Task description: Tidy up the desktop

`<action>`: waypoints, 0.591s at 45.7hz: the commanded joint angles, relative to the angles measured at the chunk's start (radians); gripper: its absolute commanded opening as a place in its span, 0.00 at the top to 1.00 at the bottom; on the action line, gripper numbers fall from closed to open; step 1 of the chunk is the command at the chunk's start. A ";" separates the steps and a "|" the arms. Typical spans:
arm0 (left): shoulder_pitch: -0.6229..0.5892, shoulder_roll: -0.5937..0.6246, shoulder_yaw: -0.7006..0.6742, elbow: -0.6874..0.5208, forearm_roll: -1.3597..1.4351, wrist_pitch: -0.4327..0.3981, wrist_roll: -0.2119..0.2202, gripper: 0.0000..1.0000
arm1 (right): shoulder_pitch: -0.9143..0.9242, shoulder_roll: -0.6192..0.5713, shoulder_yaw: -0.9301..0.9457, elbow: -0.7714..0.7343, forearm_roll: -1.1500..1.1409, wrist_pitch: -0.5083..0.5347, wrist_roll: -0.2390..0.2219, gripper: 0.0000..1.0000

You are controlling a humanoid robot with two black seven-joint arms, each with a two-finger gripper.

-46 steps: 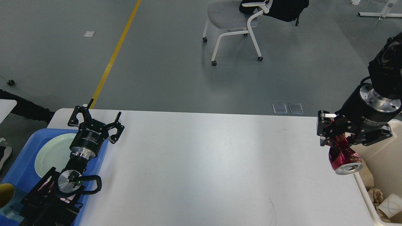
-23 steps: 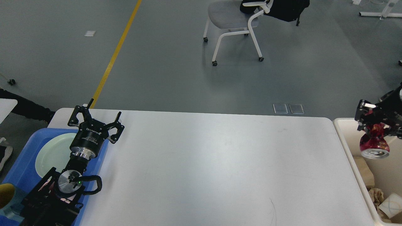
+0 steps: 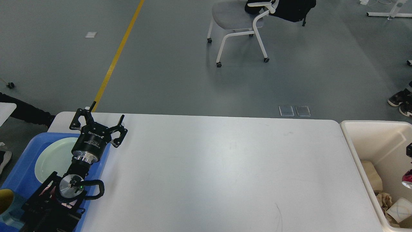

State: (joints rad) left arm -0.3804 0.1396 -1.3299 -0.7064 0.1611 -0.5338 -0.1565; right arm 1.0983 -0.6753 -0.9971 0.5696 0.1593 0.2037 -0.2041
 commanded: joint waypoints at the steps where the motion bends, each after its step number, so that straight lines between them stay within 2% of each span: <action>1: 0.000 0.000 0.000 0.001 0.000 0.000 0.000 0.04 | -0.245 0.121 0.117 -0.325 -0.001 -0.001 0.002 1.00; 4: 0.000 0.000 0.000 -0.001 0.000 0.000 0.000 0.04 | -0.343 0.201 0.135 -0.466 -0.001 -0.001 0.005 1.00; 8: 0.000 0.000 0.000 -0.001 0.000 0.000 0.000 0.04 | -0.429 0.266 0.132 -0.579 -0.001 -0.029 0.000 1.00; 15: 0.000 0.000 0.000 -0.001 0.000 0.000 0.000 0.04 | -0.497 0.307 0.118 -0.591 -0.007 -0.116 0.000 1.00; 27: 0.000 0.000 0.000 -0.001 0.000 0.000 0.000 0.04 | -0.521 0.309 0.121 -0.593 -0.007 -0.127 0.000 1.00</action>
State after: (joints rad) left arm -0.3804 0.1396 -1.3300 -0.7072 0.1611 -0.5338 -0.1565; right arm 0.5842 -0.3643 -0.8792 -0.0228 0.1518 0.0784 -0.2054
